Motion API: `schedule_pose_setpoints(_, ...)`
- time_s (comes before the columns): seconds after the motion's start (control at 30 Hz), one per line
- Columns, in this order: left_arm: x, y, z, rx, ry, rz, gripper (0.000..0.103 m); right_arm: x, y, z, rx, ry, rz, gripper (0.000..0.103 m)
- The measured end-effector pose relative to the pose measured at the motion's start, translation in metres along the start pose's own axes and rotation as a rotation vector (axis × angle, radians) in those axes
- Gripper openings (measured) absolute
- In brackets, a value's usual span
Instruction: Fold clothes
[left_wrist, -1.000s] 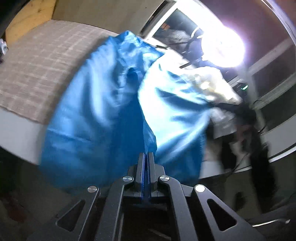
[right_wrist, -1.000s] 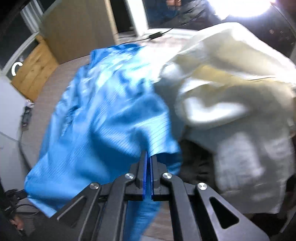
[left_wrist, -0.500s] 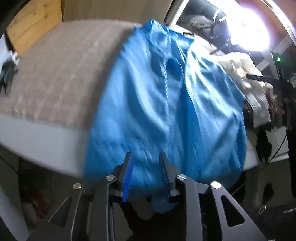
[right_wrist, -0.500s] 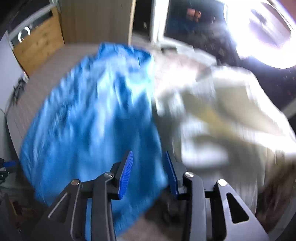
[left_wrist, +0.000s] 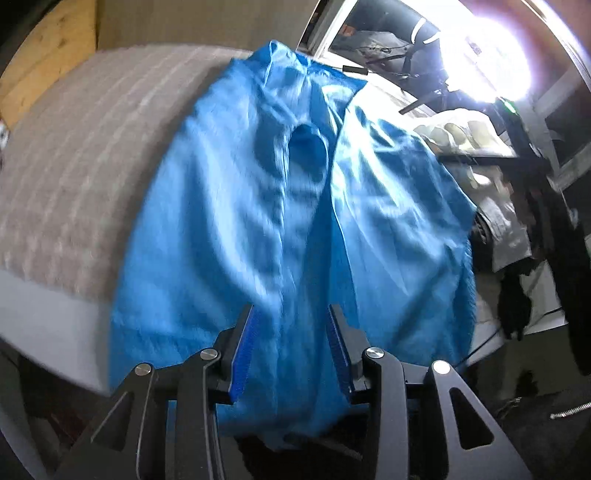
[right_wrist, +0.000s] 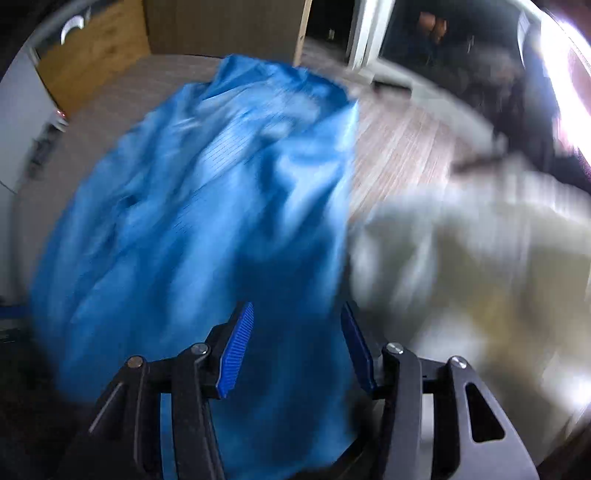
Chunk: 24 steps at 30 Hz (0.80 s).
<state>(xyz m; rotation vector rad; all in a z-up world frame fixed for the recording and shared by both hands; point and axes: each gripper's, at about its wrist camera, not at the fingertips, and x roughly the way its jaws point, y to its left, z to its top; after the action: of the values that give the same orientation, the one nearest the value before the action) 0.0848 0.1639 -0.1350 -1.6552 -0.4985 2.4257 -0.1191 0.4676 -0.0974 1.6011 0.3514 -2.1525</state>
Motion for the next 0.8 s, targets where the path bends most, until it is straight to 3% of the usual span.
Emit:
schedule_pose_setpoints(0.13, 0.007, -0.015, -0.024, 0.001, 0.013, -0.038, 0.037, -0.006, 0.011, -0.086, 0.194, 0.03, 0.081, 0.049)
schedule_pose_setpoints(0.27, 0.032, -0.043, -0.036, 0.073, 0.024, -0.007, 0.037, 0.003, 0.028, -0.139, 0.359, 0.059, 0.171, 0.049)
schedule_pose_setpoints(0.43, 0.054, -0.046, -0.04, 0.09, 0.044, 0.053, 0.035, 0.012, 0.063, -0.166, 0.395, 0.067, 0.179, 0.049)
schedule_pose_setpoints(0.53, 0.057, -0.042, -0.039, 0.095, 0.049, 0.043, 0.032, 0.022, 0.074, -0.171, 0.393, 0.09, 0.165, 0.049)
schedule_pose_setpoints(0.63, 0.058, -0.037, -0.038, 0.094, 0.059, 0.01, 0.015, 0.022, 0.078, -0.168, 0.4, 0.054, 0.159, 0.049)
schedule_pose_setpoints(0.67, 0.058, -0.035, -0.038, 0.089, 0.063, -0.006, 0.014, 0.021, 0.079, -0.167, 0.404, 0.04, 0.178, 0.044)
schedule_pose_setpoints(0.7, 0.057, -0.034, -0.037, 0.087, 0.065, -0.019, 0.012, 0.021, 0.081, -0.166, 0.4, 0.033, 0.19, 0.02)
schedule_pose_setpoints(0.73, 0.056, -0.033, -0.037, 0.09, 0.065, -0.023, 0.009, 0.021, 0.082, -0.165, 0.391, 0.031, 0.196, 0.005)
schedule_pose_setpoints(0.8, 0.051, -0.033, -0.035, 0.107, 0.059, -0.024, 0.006, 0.017, 0.084, -0.166, 0.378, 0.018, 0.212, 0.004)
